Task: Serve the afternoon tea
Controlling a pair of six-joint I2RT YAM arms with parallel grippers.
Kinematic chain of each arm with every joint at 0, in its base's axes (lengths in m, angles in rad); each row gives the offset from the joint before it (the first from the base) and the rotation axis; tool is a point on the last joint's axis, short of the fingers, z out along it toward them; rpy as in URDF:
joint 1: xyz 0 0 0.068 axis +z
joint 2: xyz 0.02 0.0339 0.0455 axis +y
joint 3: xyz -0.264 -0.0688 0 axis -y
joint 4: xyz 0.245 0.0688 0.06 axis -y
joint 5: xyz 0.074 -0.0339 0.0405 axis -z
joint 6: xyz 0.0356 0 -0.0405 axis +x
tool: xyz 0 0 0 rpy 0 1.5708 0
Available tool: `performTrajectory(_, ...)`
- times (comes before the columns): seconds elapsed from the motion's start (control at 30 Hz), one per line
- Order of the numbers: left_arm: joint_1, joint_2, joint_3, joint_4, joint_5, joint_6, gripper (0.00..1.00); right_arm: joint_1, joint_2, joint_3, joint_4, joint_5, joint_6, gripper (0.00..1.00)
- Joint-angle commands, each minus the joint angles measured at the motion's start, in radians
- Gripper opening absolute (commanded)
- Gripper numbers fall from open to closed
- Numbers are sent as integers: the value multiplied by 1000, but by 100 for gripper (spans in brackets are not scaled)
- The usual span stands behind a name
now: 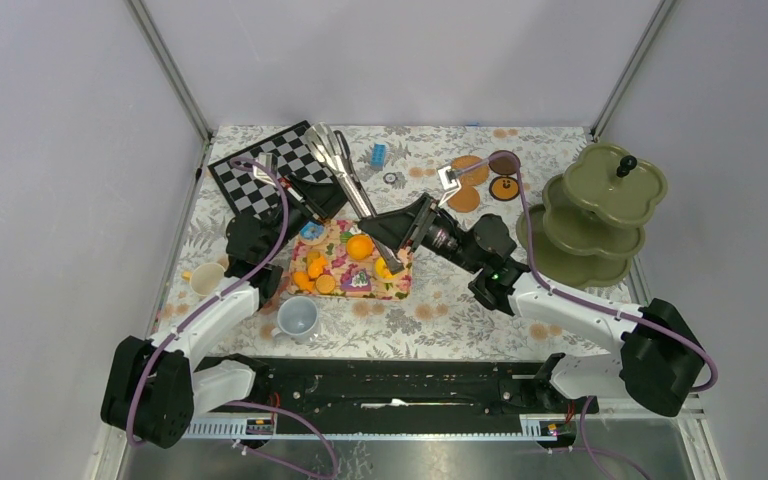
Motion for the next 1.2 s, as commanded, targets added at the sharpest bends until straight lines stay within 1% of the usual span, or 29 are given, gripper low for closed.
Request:
performTrajectory(0.0, -8, -5, -8, 56, -24, 6, 0, 7, -11, 10, 133, 44, 13, 74)
performTrajectory(0.17, -13, -6, -17, 42, -35, 6, 1, 7, -9, 6, 139, 55, 19, 71)
performTrajectory(0.23, -13, -7, -23, 38, -37, 6, 11, 7, -7, 3, 145, 60, 22, 71)
performTrajectory(0.3, -13, -15, -33, 33, -45, 9, 19, 7, -8, 1, 148, 66, 23, 70)
performTrajectory(0.5, -12, -64, -35, -79, -65, 78, 42, 7, -19, -18, 142, 99, 20, 67)
performTrajectory(0.63, -13, -95, -12, -167, -74, 139, 47, 7, -16, -20, 137, 103, 20, 66)
performTrajectory(0.73, -13, -113, 3, -261, -75, 184, 59, 7, -18, -24, 130, 108, 17, 65)
performTrajectory(0.77, -13, -123, 2, -289, -80, 198, 60, 7, -22, -24, 120, 115, 12, 65)
performTrajectory(0.83, -13, -142, -6, -337, -97, 217, 65, 7, -31, -24, 94, 132, 4, 62)
performTrajectory(0.9, -13, -155, -19, -335, -100, 218, 69, 7, -31, -24, 86, 135, 4, 60)
performTrajectory(0.97, -12, -154, -19, -322, -79, 218, 71, 7, -27, -25, 86, 129, 9, 60)
performTrajectory(1.07, -11, -146, -12, -308, -64, 211, 78, 7, -26, -29, 84, 122, 24, 60)
performTrajectory(1.17, -9, -125, -9, -261, -51, 182, 79, 7, -30, -33, 95, 103, 46, 59)
